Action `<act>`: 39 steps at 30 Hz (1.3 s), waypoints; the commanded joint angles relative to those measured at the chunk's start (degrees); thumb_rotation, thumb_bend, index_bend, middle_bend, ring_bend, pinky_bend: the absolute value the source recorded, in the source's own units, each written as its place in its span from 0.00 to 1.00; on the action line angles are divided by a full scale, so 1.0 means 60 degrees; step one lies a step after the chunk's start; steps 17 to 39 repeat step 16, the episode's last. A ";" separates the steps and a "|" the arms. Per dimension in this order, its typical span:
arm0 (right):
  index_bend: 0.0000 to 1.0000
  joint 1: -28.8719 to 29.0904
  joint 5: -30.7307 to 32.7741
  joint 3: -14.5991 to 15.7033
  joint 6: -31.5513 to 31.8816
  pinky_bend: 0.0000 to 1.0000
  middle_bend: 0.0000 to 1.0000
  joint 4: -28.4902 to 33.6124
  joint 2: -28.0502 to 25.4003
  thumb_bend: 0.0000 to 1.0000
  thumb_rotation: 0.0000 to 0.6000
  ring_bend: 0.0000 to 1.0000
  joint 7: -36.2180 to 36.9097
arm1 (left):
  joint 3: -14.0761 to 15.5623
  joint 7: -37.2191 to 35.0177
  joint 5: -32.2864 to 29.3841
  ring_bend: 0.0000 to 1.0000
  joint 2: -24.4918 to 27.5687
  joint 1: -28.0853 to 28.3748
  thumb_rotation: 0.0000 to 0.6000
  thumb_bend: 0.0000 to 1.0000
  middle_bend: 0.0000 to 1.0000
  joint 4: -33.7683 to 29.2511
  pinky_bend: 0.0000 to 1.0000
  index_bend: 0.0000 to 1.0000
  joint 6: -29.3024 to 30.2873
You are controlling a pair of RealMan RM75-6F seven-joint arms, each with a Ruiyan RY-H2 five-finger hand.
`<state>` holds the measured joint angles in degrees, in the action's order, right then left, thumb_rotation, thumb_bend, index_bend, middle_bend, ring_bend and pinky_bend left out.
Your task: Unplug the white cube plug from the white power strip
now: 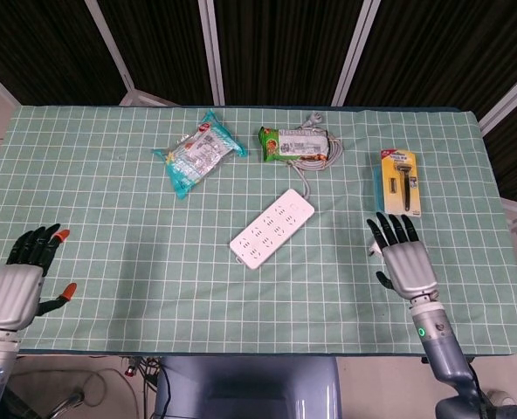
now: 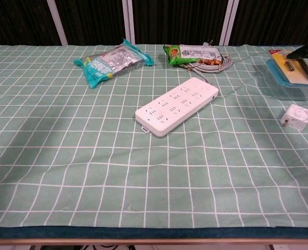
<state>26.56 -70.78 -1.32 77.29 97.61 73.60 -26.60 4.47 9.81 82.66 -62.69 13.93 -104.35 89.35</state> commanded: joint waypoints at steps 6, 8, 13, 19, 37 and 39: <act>0.00 -0.2152 -0.2681 0.1260 0.2575 0.00 0.00 -0.1037 -0.0647 0.29 1.00 0.00 0.3641 | 0.0382 -0.0797 0.0579 0.00 0.0065 -0.1214 1.00 0.03 0.00 0.1400 0.03 0.04 0.1134; 0.00 -0.2544 -0.3004 0.1399 0.3061 0.00 0.00 -0.1490 -0.0663 0.29 1.00 0.00 0.4296 | 0.0411 -0.0952 0.0720 0.00 0.0076 -0.1441 1.00 0.01 0.00 0.1750 0.01 0.01 0.1373; 0.00 -0.3345 -0.3205 0.1499 0.3822 0.00 0.00 -0.2442 -0.0658 0.26 1.00 0.00 0.5107 | 0.0408 -0.1452 0.0686 0.00 0.0161 -0.1880 1.00 0.00 0.00 0.2522 0.00 0.00 0.1568; 0.00 -0.3592 -0.3148 0.1419 0.3946 0.00 0.00 -0.2821 -0.0611 0.24 1.00 0.00 0.5162 | 0.0333 -0.1787 0.0597 0.00 0.0220 -0.2042 1.00 0.00 0.00 0.2792 0.00 0.00 0.1596; 0.00 -0.3592 -0.3148 0.1419 0.3946 0.00 0.00 -0.2821 -0.0611 0.24 1.00 0.00 0.5162 | 0.0333 -0.1787 0.0597 0.00 0.0220 -0.2042 1.00 0.00 0.00 0.2792 0.00 0.00 0.1596; 0.00 -0.3592 -0.3148 0.1419 0.3946 0.00 0.00 -0.2821 -0.0611 0.24 1.00 0.00 0.5162 | 0.0333 -0.1787 0.0597 0.00 0.0220 -0.2042 1.00 0.00 0.00 0.2792 0.00 0.00 0.1596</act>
